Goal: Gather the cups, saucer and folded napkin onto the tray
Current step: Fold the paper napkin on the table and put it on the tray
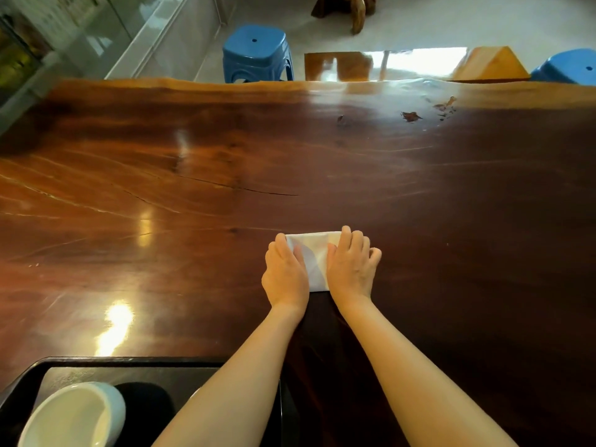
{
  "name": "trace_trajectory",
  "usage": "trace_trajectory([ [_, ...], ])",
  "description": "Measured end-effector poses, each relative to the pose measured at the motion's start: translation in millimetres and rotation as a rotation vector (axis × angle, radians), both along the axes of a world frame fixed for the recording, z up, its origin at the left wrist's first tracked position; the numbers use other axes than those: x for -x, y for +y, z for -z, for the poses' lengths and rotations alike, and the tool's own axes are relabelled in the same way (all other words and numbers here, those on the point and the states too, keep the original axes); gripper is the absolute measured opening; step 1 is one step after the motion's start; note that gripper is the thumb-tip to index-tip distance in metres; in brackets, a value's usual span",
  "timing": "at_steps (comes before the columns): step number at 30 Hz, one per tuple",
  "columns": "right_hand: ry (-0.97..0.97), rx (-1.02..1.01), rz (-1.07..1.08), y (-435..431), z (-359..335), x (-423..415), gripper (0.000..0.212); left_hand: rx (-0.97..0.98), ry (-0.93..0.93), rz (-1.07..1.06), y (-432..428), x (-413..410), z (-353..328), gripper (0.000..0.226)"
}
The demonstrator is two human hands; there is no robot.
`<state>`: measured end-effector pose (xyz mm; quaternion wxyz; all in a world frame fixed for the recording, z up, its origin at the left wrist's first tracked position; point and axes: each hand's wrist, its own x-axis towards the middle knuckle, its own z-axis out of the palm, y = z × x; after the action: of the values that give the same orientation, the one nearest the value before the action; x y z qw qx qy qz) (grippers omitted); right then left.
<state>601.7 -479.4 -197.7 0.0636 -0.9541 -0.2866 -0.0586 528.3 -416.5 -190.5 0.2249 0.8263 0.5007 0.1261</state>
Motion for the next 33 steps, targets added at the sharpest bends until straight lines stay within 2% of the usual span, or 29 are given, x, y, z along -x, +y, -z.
trace_trajectory([
  [2, -0.031, -0.039, -0.033, 1, 5, -1, 0.051, -0.19, 0.005, 0.077, 3, 1, 8, 0.042],
  [4, -0.073, -0.058, -0.184, 1, 10, -3, 0.055, -0.288, 0.059, 0.198, 10, 2, 14, 0.045],
  [7, 0.032, 0.013, -0.53, -3, 12, -11, 0.054, -0.169, 0.21, 0.374, 22, 4, 18, 0.049],
  [9, 0.252, 0.081, -0.634, -4, 8, -20, 0.06, -0.121, 0.302, 0.381, 27, 3, 21, 0.051],
  [11, 0.341, 0.16, -0.688, -4, 7, -30, 0.066, -0.077, 0.34, 0.378, 29, 2, 23, 0.053],
  [16, 0.288, 0.288, -0.761, -7, 4, -38, 0.082, -0.047, 0.36, 0.398, 38, 9, 20, 0.053],
  [23, 0.271, 0.406, -0.802, -37, -2, -48, 0.092, -0.021, 0.402, 0.413, 45, 11, 15, 0.053],
  [26, 0.299, 0.408, -0.806, -42, -3, -51, 0.093, -0.153, 0.368, 0.399, 45, 7, 10, 0.054],
  [28, 0.309, 0.403, -0.813, -40, -3, -51, 0.094, -0.298, 0.231, 0.521, 42, 6, 6, 0.056],
  [30, 0.312, 0.398, -0.819, -39, -4, -52, 0.095, -0.364, 0.244, 0.819, 37, 9, 10, 0.057],
  [31, 0.314, 0.39, -0.817, -39, -5, -51, 0.095, -0.306, 0.295, 0.901, 36, 12, 13, 0.058],
  [33, 0.279, 0.372, -0.816, -38, -9, -51, 0.095, -0.165, 0.399, 0.886, 38, 18, 16, 0.057],
])
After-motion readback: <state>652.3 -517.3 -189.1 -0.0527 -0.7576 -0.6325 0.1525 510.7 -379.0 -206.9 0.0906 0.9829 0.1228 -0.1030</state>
